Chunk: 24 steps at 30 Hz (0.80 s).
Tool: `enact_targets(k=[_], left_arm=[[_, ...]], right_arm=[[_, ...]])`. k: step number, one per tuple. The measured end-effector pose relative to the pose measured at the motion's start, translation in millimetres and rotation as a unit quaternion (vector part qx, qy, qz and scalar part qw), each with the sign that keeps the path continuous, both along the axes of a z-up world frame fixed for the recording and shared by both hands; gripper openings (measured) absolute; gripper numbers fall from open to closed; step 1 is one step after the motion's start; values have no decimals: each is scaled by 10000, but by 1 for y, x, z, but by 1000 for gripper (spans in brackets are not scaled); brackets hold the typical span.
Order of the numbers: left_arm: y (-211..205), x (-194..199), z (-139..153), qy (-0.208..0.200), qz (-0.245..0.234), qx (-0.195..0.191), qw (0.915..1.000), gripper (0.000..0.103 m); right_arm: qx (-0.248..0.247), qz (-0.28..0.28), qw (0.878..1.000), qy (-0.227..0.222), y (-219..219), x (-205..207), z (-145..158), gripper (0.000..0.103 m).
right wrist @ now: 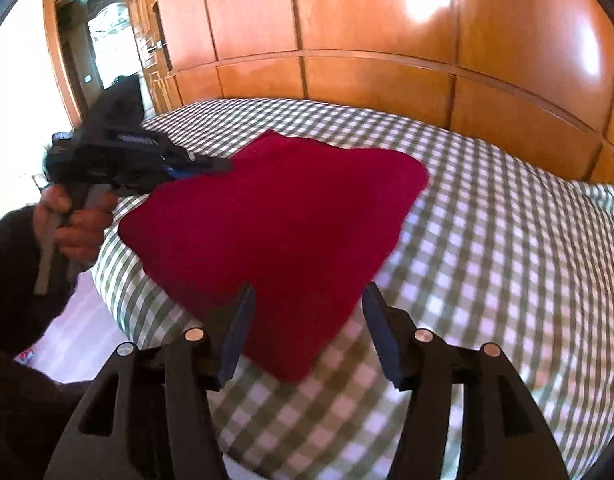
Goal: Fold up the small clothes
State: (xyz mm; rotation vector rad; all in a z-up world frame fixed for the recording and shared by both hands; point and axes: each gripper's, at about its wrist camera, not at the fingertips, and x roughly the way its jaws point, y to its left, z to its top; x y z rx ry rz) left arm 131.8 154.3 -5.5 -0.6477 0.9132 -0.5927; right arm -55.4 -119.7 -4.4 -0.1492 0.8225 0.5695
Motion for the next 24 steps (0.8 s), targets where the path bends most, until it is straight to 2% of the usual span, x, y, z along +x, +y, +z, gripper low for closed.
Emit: enact_targets(k=[3,5,9,11,12,15,18,21,24], left_arm=[[5,-15,20,-387,87,117,9991,11],[7,-19,23,-485,194,445,9976,11],[13,-4,-19,194,460,1133,9923,11],[13,0,-33,396,565,1177,9906,14],[11,-1,-31,380,633,1178,9903,15],[2,-12,-7,9,832,1457,9858,15],[-16,-29,21,-638,869,1679,9799,15],[-40,-36,25,-963,658,2111,9705,15],[-57,-35,14,-950,451,2463,9635,15]], right_arm=[[-47,165,9998,-82,22,-2,-5,56],[-186,192,9994,-211,38,-7,-11,59],[-353,88,9990,-246,55,-8,-28,59],[-653,101,9968,-441,63,-10,-35,59],[-718,104,9962,-487,65,-11,-37,60],[-703,103,9963,-481,62,-10,-38,63],[-633,111,9969,-453,58,-9,-37,65],[-500,191,9979,-361,53,-9,-32,70],[-28,271,9996,13,35,-7,-21,71]])
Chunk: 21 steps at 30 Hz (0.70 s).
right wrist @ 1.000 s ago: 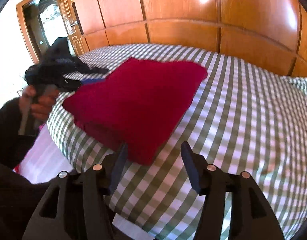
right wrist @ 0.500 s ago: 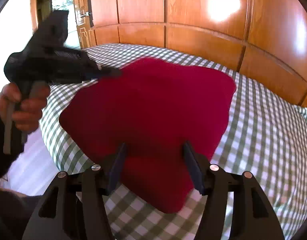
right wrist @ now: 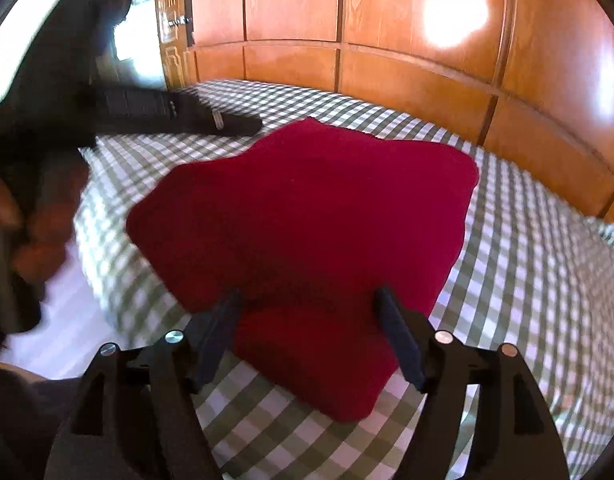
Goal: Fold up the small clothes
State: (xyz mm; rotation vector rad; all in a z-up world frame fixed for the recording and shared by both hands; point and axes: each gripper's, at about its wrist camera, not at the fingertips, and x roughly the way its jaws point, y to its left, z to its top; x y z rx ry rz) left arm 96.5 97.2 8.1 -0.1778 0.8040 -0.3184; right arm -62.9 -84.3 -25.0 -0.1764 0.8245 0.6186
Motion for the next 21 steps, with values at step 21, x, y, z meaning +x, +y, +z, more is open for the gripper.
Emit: enact_targets(k=[21], left_arm=[[0,2,-31,80,-31,372,9993,15]], right_arm=[[583,-1060,9882,935,-23,115,-15,65]])
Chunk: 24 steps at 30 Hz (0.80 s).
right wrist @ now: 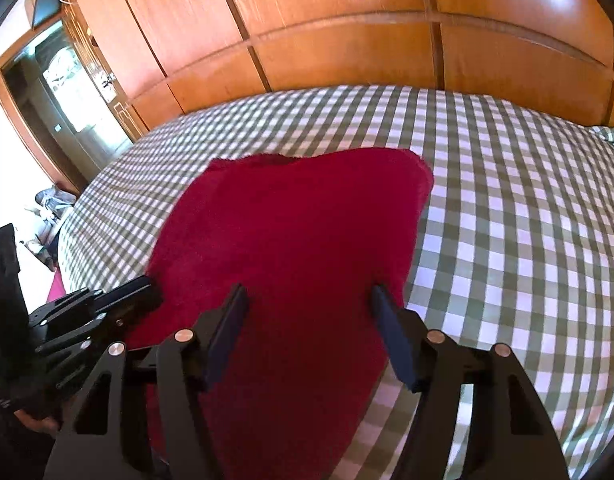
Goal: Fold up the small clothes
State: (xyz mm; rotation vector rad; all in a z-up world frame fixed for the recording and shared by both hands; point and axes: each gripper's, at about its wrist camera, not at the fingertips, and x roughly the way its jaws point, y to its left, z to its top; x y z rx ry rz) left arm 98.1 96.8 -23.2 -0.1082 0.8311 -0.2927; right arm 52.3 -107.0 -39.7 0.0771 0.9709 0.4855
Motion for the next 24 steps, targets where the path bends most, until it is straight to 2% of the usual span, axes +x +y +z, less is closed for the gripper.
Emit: enact_targets(k=[6,9,11,12,13,15,16,17,19,24], left_arm=[[2,-3,-10,-15,28,-32,10000,15],[5,-7,-13,-34,80,-179,9998,15],[10,-11,-7,-5,99,-397,9992,15],[14,-12,-2,3,96,-513,9986,15],[21,-13,5,5,114,-714,9974,16],[33,-12,14,-26,197,-979,9950,44],[40,-10,17,-44,354,-1046,9939,72],[48,-7,19,-94,492,-1107,9926,75],[55,2,18,30,577,-1194,9912,75],[58,37,-7,788,245,-1560,9843,75]], right_arm=[[-225,60,9997,-98,8,1,-15,66],[-281,58,9994,-169,9,2,-15,68],[-203,12,9996,-189,5,-1,-10,77],[-80,-28,9999,-144,1,0,-9,86],[97,-90,9999,-76,-6,-2,-7,87],[511,-278,9983,47,-25,-5,-5,88],[708,-346,9968,133,-35,-7,-7,90],[867,-374,9952,239,-41,-8,-10,90],[1300,-418,9886,631,-56,-9,-23,90],[2089,-287,9708,1147,-66,-5,-44,90]])
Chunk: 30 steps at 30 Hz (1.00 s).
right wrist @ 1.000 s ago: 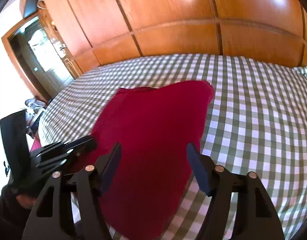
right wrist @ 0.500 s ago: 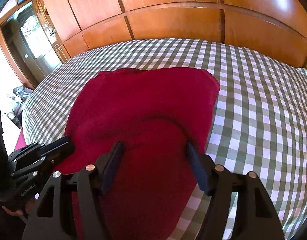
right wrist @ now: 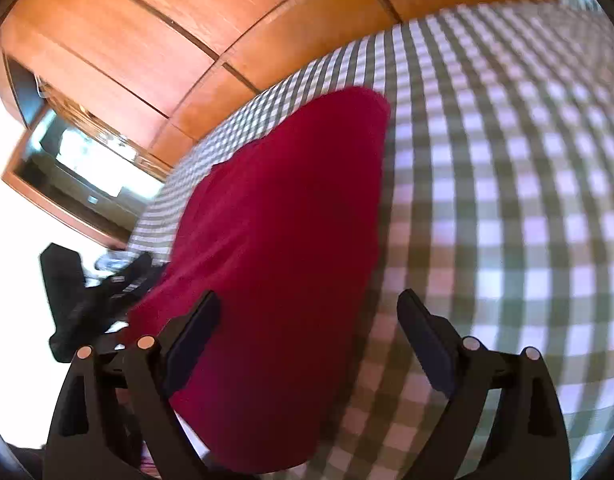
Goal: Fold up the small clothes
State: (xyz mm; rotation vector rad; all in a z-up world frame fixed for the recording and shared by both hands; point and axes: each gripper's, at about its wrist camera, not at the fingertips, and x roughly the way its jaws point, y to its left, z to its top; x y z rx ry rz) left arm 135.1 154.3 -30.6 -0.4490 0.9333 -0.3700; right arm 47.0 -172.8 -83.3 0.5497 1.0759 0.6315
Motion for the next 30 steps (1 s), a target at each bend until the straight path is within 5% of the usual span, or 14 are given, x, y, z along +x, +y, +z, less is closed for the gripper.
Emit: enact_targets(k=[5,7,8,11,13,18,30], left_arm=[[4,21,-43,612,-350,-710,9950,75],[4,18,-49,461,-408,-889,9941,67],[4,18,-50,436,-476,-999,9929,50],[-1,12,-45,293,-572,-1204,9906,41],[-4,7,-37,171,-622,-1336,9889,39],[-30,8,-10,-33,-994,-1611,9819,39],[-271,60,35,-201,-2820,-1544,9467,39]], right_arm=[[444,263,9983,267,10,14,-18,85],[548,363,9974,279,19,21,-23,80],[537,405,9974,264,23,23,-24,77],[509,490,9973,219,35,26,-24,60],[509,518,9973,129,34,21,-15,47],[236,450,9975,-498,9,-6,24,45],[-462,-1482,9804,-1213,-179,-59,75,45]])
